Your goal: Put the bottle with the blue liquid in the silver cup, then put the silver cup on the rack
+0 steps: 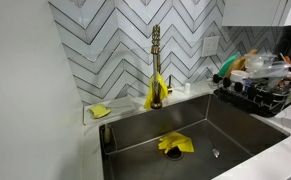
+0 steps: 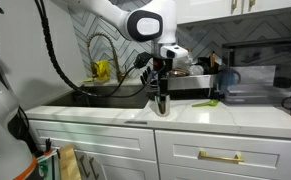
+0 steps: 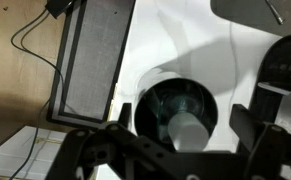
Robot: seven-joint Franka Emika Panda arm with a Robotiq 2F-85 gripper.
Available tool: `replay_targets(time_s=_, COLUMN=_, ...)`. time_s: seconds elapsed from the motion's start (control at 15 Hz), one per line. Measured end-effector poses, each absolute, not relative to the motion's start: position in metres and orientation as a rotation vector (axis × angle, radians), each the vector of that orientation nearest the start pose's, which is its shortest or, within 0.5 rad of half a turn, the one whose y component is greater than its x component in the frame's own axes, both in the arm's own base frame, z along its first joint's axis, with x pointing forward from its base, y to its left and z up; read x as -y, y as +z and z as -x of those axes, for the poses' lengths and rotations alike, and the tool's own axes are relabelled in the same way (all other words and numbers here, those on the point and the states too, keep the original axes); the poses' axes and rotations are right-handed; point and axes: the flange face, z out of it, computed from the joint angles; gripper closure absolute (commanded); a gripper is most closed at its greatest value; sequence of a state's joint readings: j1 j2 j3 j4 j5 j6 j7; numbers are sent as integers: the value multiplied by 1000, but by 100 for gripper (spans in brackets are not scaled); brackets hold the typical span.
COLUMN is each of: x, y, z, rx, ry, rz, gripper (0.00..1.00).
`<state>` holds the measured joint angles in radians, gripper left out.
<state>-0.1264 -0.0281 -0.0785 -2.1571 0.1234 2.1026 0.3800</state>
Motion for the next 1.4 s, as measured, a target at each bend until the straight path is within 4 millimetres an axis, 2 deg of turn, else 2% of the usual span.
replay_targets(time_s=0.07, x=101, y=405, z=-520, rx=-970, ry=65, rz=2878, gripper=25)
replay_targets(time_s=0.2, x=100, y=398, z=-522, rx=-976, ry=84, rz=2879, gripper=30)
replay_targets(time_s=0.33, x=99, y=396, z=-525, rx=-977, ry=88, rz=2881, gripper=48)
replay_targets(time_s=0.67, x=98, y=397, z=-525, rx=-973, ry=100, rz=2885, gripper=50)
replay_targets(time_s=0.93, x=99, y=405, z=-522, rx=-955, ry=122, rz=2919, gripper=50)
replay_targets(time_s=1.13, x=101, y=431, z=-510, rx=-928, ry=109, rz=2991, gripper=50)
replay_targets(time_s=1.4, x=93, y=486, z=-487, rx=-875, ry=32, rz=3075, gripper=50)
